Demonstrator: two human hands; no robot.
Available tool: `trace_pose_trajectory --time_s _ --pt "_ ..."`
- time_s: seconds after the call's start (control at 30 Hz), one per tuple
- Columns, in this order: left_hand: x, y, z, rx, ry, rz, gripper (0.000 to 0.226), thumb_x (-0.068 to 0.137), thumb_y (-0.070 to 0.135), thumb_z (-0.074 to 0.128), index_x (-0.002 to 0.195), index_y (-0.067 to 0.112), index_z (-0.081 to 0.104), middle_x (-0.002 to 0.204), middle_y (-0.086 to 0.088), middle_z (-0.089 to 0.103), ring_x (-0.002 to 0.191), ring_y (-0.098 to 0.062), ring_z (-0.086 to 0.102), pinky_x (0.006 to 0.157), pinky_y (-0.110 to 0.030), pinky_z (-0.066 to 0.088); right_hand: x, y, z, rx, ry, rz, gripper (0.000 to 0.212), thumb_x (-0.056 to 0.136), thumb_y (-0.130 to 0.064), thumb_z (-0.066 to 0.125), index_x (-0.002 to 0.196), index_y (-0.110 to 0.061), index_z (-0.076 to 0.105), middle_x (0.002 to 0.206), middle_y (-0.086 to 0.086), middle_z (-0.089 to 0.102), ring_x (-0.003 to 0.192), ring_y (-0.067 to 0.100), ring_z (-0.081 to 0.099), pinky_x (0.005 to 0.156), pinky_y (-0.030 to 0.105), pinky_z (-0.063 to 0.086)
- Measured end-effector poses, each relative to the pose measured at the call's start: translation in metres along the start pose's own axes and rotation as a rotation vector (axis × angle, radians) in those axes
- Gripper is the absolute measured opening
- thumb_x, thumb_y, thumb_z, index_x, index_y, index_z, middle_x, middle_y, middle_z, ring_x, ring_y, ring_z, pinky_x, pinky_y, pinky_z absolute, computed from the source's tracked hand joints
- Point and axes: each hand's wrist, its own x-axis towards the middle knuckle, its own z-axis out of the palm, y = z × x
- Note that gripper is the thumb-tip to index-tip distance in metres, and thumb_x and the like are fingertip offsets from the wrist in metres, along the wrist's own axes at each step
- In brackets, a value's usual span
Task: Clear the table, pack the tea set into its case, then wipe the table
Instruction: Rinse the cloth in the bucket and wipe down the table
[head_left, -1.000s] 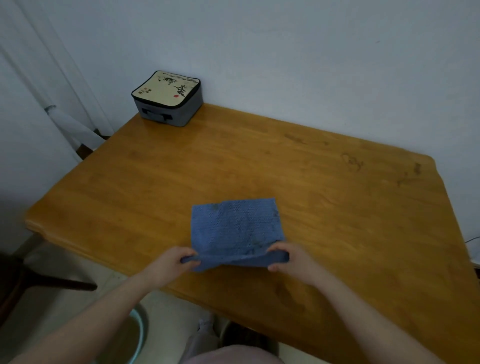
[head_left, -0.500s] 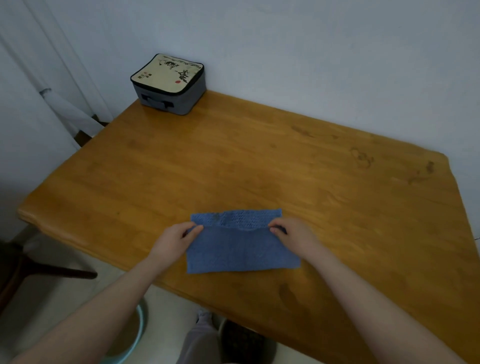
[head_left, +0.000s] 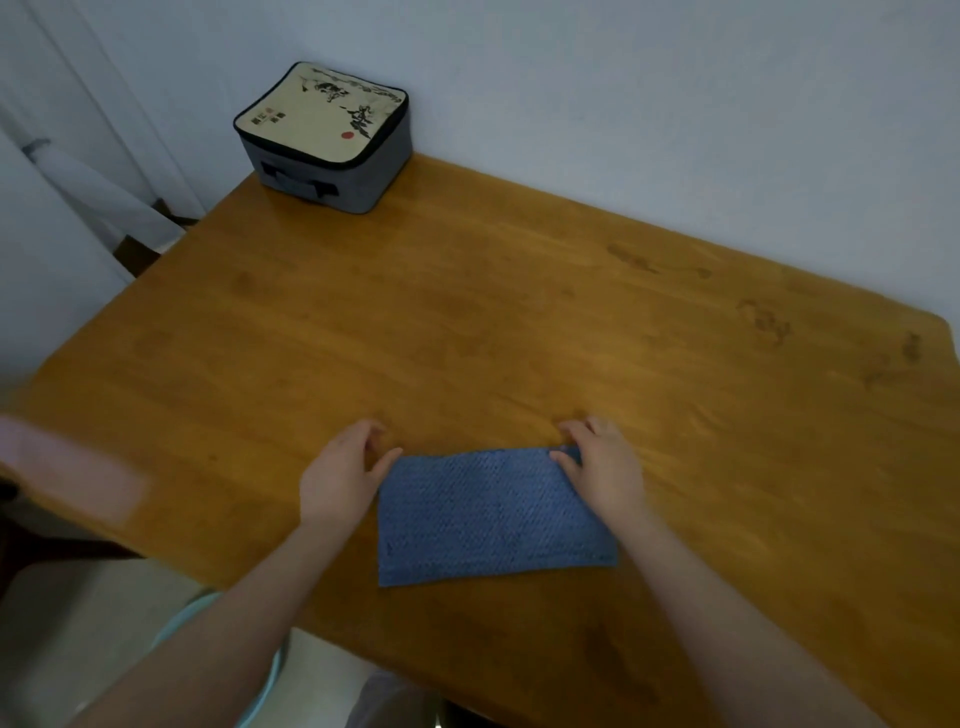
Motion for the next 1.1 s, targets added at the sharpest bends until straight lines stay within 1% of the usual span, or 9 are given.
trace_pose_trajectory --time_s 0.1,0.2,0.27,0.4,0.5,0.6,0.77,0.93,1.1 --pt "-0.006 0.000 0.004 -0.034 0.079 0.078 0.028 0.090 0.038 0.065 0.113 0.024 0.059 0.099 0.008 0.057 0.090 -0.010 0.055 0.066 -0.024 0.048 -0.034 0.003 0.007 -0.016 0.251 0.241 0.039 0.088 -0.040 0.067 0.115 -0.012 0.063 0.102 0.009 0.058 0.097 0.027 0.055 0.080 0.036 0.045" --pt "-0.020 0.007 0.019 0.028 0.026 0.276 0.024 0.090 0.025 0.065 0.114 0.021 0.062 0.104 0.005 0.057 0.093 -0.016 0.058 0.069 -0.026 0.048 -0.062 0.000 0.020 -0.024 0.196 0.476 0.049 0.083 -0.053 0.067 0.103 -0.009 0.062 0.098 0.011 0.056 0.095 0.029 0.053 0.081 0.036 0.042" --pt "-0.032 0.015 0.029 0.053 -0.039 0.355 0.026 0.089 0.020 0.064 0.115 0.023 0.061 0.107 0.005 0.056 0.089 -0.017 0.059 0.070 -0.030 0.050 -0.069 -0.003 0.027 -0.059 0.184 0.503 0.049 0.083 -0.054 0.066 0.097 -0.008 0.062 0.095 0.012 0.057 0.092 0.030 0.053 0.080 0.037 0.042" --pt "-0.057 0.027 0.038 -0.012 -0.087 0.361 0.031 0.087 0.014 0.062 0.116 0.024 0.062 0.114 0.007 0.056 0.098 -0.015 0.058 0.081 -0.032 0.050 -0.069 -0.012 0.029 0.026 0.173 0.421 0.024 0.092 -0.038 0.059 0.091 -0.015 0.059 0.092 0.004 0.057 0.092 0.023 0.054 0.079 0.033 0.043" --pt "-0.075 0.025 0.034 -0.079 -0.088 0.301 0.035 0.089 0.014 0.061 0.122 0.025 0.059 0.121 0.008 0.055 0.108 -0.013 0.055 0.089 -0.031 0.047 -0.069 -0.021 0.022 0.313 0.136 0.343 0.021 0.097 -0.033 0.053 0.083 -0.018 0.048 0.070 -0.004 0.051 0.065 0.015 0.051 0.055 0.031 0.038" --pt "-0.087 0.018 0.026 -0.150 -0.066 0.216 0.044 0.089 0.014 0.061 0.131 0.025 0.052 0.123 0.007 0.056 0.111 -0.013 0.054 0.091 -0.029 0.044 -0.070 -0.037 0.010 0.485 0.084 0.244 0.018 0.098 -0.030 0.054 0.085 -0.021 0.045 0.065 -0.007 0.047 0.050 0.007 0.041 0.045 0.024 0.031" --pt "-0.093 0.004 0.011 -0.186 0.002 0.141 0.049 0.088 0.013 0.064 0.134 0.022 0.050 0.122 0.005 0.057 0.110 -0.016 0.055 0.089 -0.033 0.047 -0.057 -0.095 0.004 0.560 0.076 0.150 0.023 0.095 -0.025 0.057 0.078 -0.022 0.041 0.073 -0.006 0.041 0.058 0.008 0.037 0.052 0.022 0.028" --pt "-0.101 -0.008 -0.006 -0.179 0.069 0.059 0.034 0.084 0.007 0.065 0.115 0.019 0.057 0.109 0.006 0.059 0.102 -0.016 0.058 0.084 -0.032 0.046 -0.048 -0.154 0.026 0.491 0.022 0.108 0.022 0.097 -0.028 0.055 0.081 -0.019 0.041 0.081 -0.005 0.042 0.060 0.008 0.038 0.053 0.023 0.032" --pt "-0.111 -0.032 -0.011 -0.174 0.076 0.025 0.033 0.078 0.002 0.067 0.105 0.019 0.057 0.100 0.007 0.058 0.094 -0.018 0.060 0.078 -0.036 0.048 -0.053 -0.185 0.050 0.394 -0.119 0.028 0.023 0.097 -0.036 0.054 0.087 -0.018 0.044 0.092 -0.001 0.049 0.067 0.011 0.046 0.058 0.024 0.037"
